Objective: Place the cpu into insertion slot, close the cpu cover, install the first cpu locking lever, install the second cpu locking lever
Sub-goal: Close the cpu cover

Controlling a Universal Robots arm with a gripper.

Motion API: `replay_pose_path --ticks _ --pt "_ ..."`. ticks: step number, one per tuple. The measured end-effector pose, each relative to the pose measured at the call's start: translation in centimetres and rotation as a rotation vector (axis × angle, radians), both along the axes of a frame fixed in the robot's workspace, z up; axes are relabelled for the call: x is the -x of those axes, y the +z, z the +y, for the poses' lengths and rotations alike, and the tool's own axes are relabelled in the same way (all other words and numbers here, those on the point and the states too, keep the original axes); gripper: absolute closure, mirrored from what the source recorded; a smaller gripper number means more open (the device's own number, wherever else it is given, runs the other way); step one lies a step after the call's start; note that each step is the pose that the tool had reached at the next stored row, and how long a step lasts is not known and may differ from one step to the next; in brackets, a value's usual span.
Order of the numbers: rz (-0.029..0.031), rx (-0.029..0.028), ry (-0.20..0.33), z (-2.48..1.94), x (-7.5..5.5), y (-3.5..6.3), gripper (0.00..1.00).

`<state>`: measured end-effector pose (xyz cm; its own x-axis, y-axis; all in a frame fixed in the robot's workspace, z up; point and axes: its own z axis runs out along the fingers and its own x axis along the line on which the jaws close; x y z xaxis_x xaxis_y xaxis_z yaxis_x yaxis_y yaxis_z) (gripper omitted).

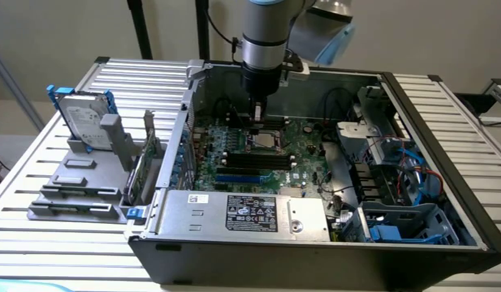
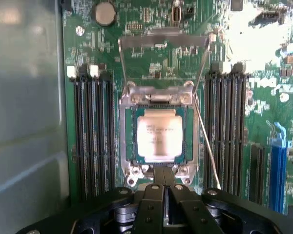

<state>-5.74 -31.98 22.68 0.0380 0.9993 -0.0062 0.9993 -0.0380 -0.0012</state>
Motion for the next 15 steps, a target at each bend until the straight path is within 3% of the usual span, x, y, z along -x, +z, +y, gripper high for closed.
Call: replay_pose_path --ticks 5,15 --pt "0.0023 -0.0031 0.000 -0.41 -2.3 0.59 0.89" --pt "0.0138 -0.0043 0.000 -1.24 -6.8 4.22 0.89"
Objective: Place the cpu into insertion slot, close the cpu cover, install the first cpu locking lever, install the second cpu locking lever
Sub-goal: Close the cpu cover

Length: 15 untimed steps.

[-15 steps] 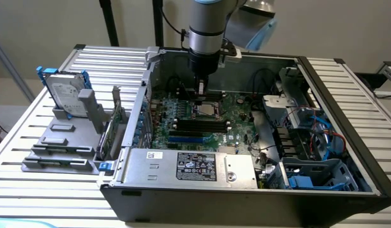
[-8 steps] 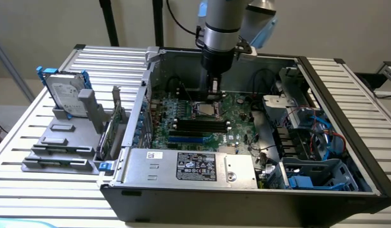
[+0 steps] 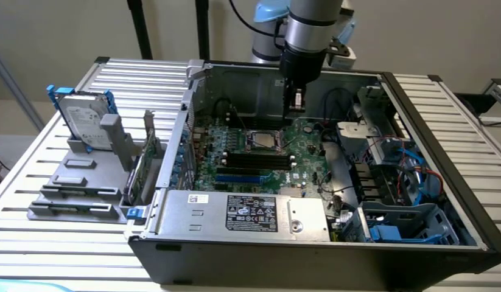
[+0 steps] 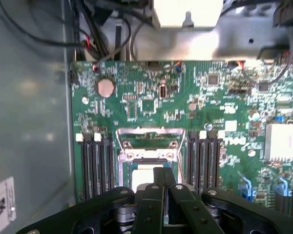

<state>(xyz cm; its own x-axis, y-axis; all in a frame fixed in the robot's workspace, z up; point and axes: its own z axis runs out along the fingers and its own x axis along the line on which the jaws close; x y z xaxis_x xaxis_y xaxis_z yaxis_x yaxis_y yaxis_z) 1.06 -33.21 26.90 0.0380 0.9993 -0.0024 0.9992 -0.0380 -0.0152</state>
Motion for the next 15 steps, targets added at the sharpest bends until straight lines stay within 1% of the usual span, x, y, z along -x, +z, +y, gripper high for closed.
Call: replay_pose_path --ticks 2,3,5,8,10,12,15 --pt "0.0021 -0.0013 0.000 -0.09 -0.9 0.14 0.89" --pt "0.0025 -0.0029 0.000 -0.11 -1.4 0.15 0.89" --pt "0.0027 -0.0073 0.000 -0.13 -2.3 0.15 0.89" --pt "0.0027 -0.0170 0.000 -0.13 -3.6 0.15 0.89" --pt "0.0026 -0.0210 0.000 -0.13 -4.6 0.13 0.89" --pt "0.0027 -0.0234 0.000 -0.13 -5.4 0.03 0.89" --pt "0.0028 -0.0238 0.003 -0.13 -5.7 -0.46 0.89"
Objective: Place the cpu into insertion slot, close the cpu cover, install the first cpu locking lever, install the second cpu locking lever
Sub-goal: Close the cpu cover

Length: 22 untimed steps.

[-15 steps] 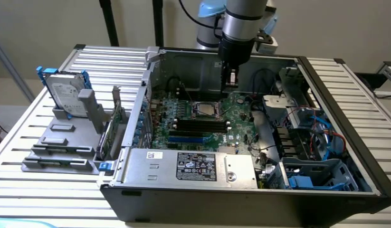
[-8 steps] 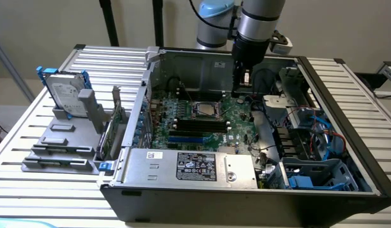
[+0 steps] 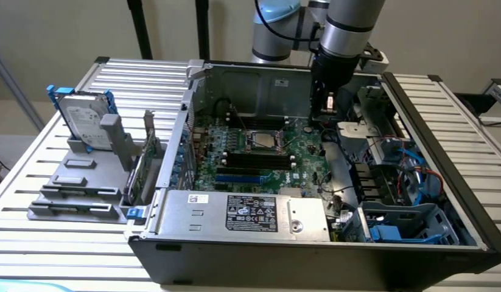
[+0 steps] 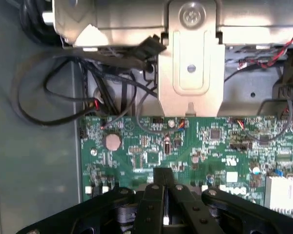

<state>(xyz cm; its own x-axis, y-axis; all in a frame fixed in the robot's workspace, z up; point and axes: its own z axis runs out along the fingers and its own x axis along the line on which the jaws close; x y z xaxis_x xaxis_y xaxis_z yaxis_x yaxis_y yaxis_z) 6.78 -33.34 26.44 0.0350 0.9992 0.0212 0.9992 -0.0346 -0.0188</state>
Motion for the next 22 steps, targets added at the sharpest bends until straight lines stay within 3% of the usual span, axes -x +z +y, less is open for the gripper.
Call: replay_pose_path --ticks 5,10,12,13,16,18,19,22 --pt "0.0000 -0.0007 0.013 0.00 0.0 -0.88 0.89" --pt "0.0008 -0.0118 0.025 0.00 0.4 -1.19 0.89" --pt "0.0079 -0.0152 0.027 0.00 0.6 -1.23 0.89" --pt "0.0174 -0.0170 0.029 0.00 0.7 -1.23 0.89" --pt "0.0615 -0.0182 0.031 0.00 0.8 -1.22 0.89" --pt "0.0866 -0.0186 0.032 0.00 0.9 -1.22 0.89" --pt "0.0973 -0.0188 0.033 0.00 0.9 -1.23 0.89" --pt "0.1210 -0.0188 0.037 0.00 1.1 -1.22 0.89"
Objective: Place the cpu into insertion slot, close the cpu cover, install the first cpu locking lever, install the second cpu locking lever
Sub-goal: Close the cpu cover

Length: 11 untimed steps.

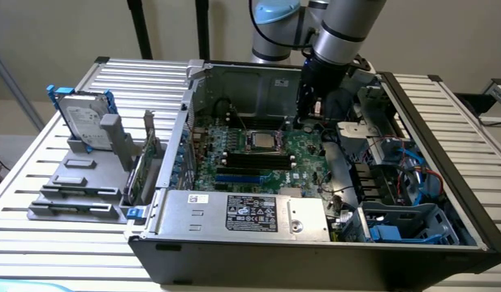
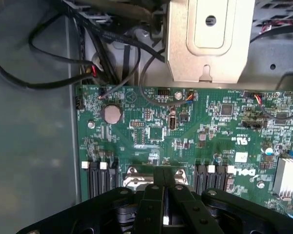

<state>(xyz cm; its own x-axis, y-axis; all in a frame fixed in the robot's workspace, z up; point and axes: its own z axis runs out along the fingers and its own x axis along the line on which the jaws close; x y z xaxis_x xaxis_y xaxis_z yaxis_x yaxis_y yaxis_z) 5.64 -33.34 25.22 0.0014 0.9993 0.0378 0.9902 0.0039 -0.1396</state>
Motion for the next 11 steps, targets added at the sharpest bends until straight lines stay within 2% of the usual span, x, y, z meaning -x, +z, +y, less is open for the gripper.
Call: replay_pose_path --ticks 2,6,11 --pt "0.0114 -0.0004 0.003 0.00 0.2 0.00 0.89" --pt "0.0236 -0.0066 0.008 0.00 0.8 0.00 0.89" --pt "0.0310 -0.0267 0.011 -0.01 2.0 -0.05 0.89"
